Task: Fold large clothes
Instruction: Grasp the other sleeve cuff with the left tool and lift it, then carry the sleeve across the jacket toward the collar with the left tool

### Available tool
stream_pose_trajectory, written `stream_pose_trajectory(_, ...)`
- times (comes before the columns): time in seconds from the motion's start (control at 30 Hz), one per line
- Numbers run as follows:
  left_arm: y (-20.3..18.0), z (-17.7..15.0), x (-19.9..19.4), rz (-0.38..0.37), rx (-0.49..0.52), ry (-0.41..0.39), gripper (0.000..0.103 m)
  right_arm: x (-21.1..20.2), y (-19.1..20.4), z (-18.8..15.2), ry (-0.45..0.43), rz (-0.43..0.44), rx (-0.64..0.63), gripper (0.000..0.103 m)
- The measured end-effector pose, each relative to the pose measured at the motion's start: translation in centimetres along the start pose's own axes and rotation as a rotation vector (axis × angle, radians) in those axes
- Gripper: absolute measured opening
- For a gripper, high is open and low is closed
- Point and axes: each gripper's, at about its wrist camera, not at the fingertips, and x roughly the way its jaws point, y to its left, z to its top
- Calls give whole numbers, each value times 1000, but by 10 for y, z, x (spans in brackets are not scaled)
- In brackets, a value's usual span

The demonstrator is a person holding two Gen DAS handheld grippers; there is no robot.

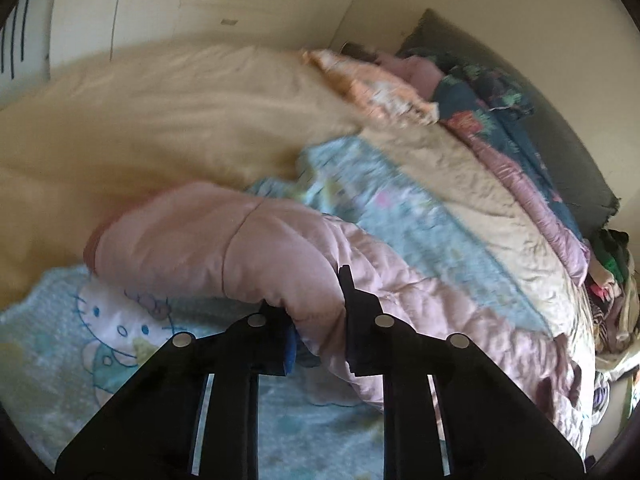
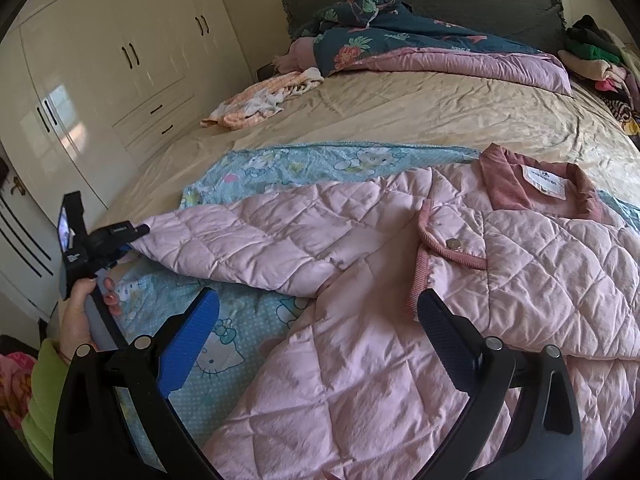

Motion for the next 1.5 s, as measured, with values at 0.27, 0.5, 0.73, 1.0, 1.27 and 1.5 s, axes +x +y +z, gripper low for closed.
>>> stream_pose_trajectory(0.27,-51,17,-57,-66,90,-95,10,-34,-10,2,-48,22,45,99)
stream_pose_trajectory(0.5,-96,14,-95,-119,164,-141,9,-73,-30,2,-103,30,79,99)
stream_pose_trajectory(0.73,-143,0,-125,-165,243,-152,9,-108,-62,-1,-150,20,133,99)
stream_pose_trajectory(1.0,-209,-26,-154,-216,363,-185,8,-138,-102,-14,-192,6,213,99)
stream_pose_trajectory(1.27,-265,-61,-165,-278,463,-181,9,-167,-146,-23,-223,-21,278,99)
stream_pose_trajectory(1.5,-307,-93,-162,-329,546,-155,9,-187,-180,-34,-248,-40,332,99)
